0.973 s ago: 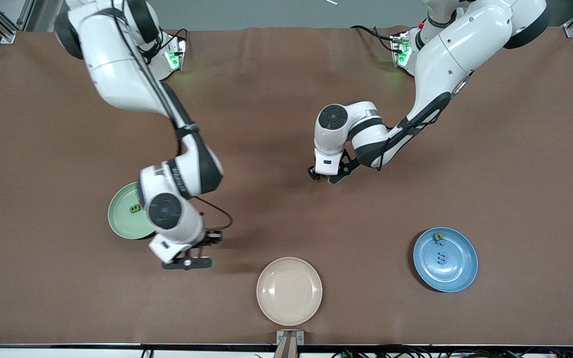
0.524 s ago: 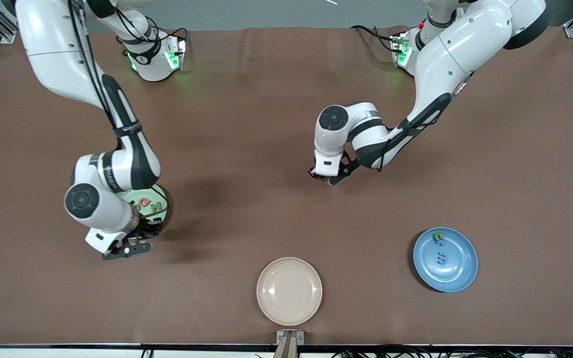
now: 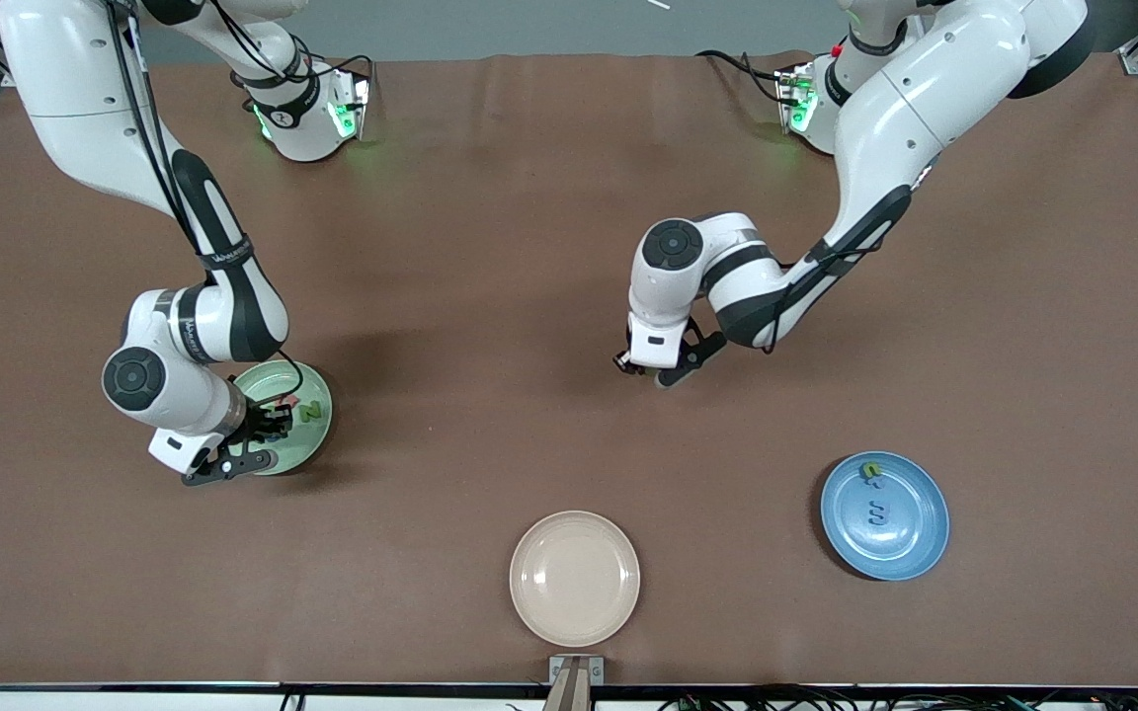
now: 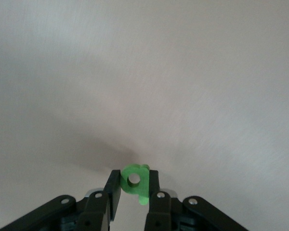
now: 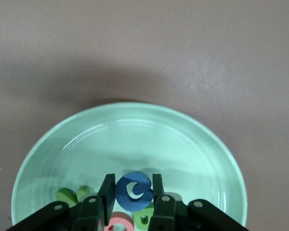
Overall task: Sort upper and lower case letters into plates
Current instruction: 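Release the c in the green plate while the left gripper carries the q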
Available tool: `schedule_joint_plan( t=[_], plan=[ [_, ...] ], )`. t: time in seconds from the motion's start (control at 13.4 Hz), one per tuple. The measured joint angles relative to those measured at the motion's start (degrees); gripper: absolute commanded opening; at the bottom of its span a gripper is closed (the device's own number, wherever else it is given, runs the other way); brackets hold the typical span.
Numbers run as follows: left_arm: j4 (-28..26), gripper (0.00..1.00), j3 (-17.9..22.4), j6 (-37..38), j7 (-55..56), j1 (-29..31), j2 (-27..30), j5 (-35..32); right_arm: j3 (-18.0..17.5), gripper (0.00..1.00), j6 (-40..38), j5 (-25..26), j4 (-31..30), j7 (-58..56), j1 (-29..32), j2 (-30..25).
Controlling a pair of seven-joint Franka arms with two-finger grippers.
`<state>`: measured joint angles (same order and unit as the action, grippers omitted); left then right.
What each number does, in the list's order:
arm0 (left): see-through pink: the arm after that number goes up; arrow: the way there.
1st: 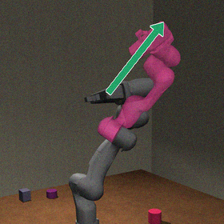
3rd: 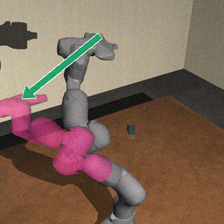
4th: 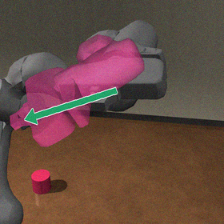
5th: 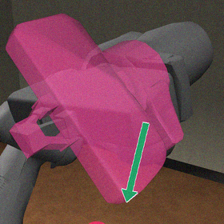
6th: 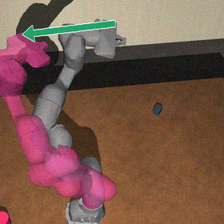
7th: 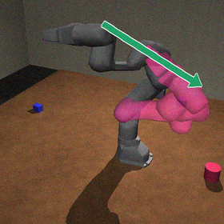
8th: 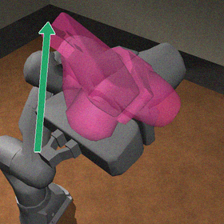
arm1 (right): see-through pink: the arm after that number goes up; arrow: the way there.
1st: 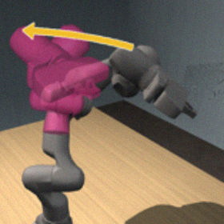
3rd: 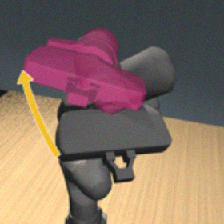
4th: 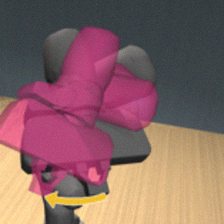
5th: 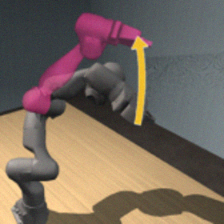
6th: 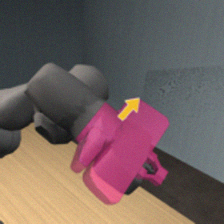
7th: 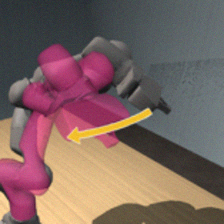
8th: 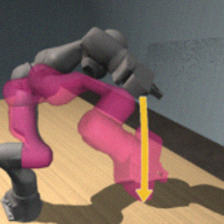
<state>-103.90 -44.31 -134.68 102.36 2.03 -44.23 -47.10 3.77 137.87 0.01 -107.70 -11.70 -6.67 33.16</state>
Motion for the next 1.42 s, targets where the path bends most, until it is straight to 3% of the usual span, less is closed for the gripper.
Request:
schedule_joint_plan(
  t=[0.22, 0.3, 0.37, 0.82, 1.12, 1.42],
  plan=[
    [4.65, 0.0, 0.09, 3.27, -9.97, 4.27, 0.46, -0.03, -0.2, 0.09, 0.09, -1.5, -0.52, -0.03, 0.0, -0.03],
    [5.97, 0.0, 0.14, 4.38, -14.24, 6.16, 0.59, -0.04, -0.22, 0.43, 0.09, -1.71, -0.53, -0.05, 0.0, -0.06],
    [6.9, 0.0, 0.17, 4.8, -18.76, 8.3, 0.65, -0.04, -0.24, 0.99, 0.09, -1.84, -0.53, -0.09, 0.0, -0.09],
    [7.88, 0.0, 0.34, 4.96, -46.31, 20.7, 0.64, -0.03, -0.57, 1.0, -0.88, -2.26, -0.26, -0.28, -0.03, -3.2],
    [7.86, 0.0, 0.53, 5.03, -59.1, 26.31, 0.2, -0.03, -0.25, 1.0, -11.53, -2.3, 1.54, 4.3, 0.03, -9.5],
    [7.84, 0.0, 1.47, 4.28, -61.71, 27.15, -1.61, -0.03, 0.38, 1.0, -26.21, -2.28, 6.53, 4.55, 2.41, -13.77]
  ],
)
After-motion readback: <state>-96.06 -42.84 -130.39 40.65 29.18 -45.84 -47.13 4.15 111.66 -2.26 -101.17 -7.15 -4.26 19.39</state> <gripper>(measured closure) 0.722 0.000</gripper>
